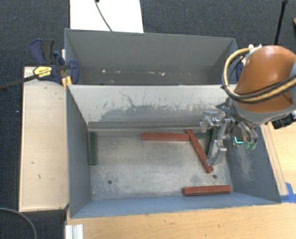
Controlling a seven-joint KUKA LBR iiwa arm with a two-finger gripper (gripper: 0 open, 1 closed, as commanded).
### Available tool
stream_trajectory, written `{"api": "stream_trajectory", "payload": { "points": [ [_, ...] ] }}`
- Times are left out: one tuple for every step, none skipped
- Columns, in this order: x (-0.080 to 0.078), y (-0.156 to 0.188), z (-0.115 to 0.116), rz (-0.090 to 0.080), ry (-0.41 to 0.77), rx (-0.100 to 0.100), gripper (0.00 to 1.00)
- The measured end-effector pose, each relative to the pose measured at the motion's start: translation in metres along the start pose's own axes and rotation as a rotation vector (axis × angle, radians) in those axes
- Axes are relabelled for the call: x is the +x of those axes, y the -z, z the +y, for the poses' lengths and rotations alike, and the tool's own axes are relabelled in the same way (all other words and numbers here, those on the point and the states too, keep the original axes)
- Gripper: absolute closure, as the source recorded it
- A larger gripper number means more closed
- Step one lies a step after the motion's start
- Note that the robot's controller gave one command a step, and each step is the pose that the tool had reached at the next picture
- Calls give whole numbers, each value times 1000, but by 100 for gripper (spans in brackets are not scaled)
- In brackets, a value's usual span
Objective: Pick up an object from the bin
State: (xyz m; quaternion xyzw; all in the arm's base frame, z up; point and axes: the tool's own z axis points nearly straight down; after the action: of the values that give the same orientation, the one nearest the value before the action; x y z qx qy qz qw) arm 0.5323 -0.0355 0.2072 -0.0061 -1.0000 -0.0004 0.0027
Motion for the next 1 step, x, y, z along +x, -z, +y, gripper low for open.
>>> {"api": "stream_trajectory", "payload": {
  "points": [
    [-44,-85,-34,-3,152,1,0]
  ]
}}
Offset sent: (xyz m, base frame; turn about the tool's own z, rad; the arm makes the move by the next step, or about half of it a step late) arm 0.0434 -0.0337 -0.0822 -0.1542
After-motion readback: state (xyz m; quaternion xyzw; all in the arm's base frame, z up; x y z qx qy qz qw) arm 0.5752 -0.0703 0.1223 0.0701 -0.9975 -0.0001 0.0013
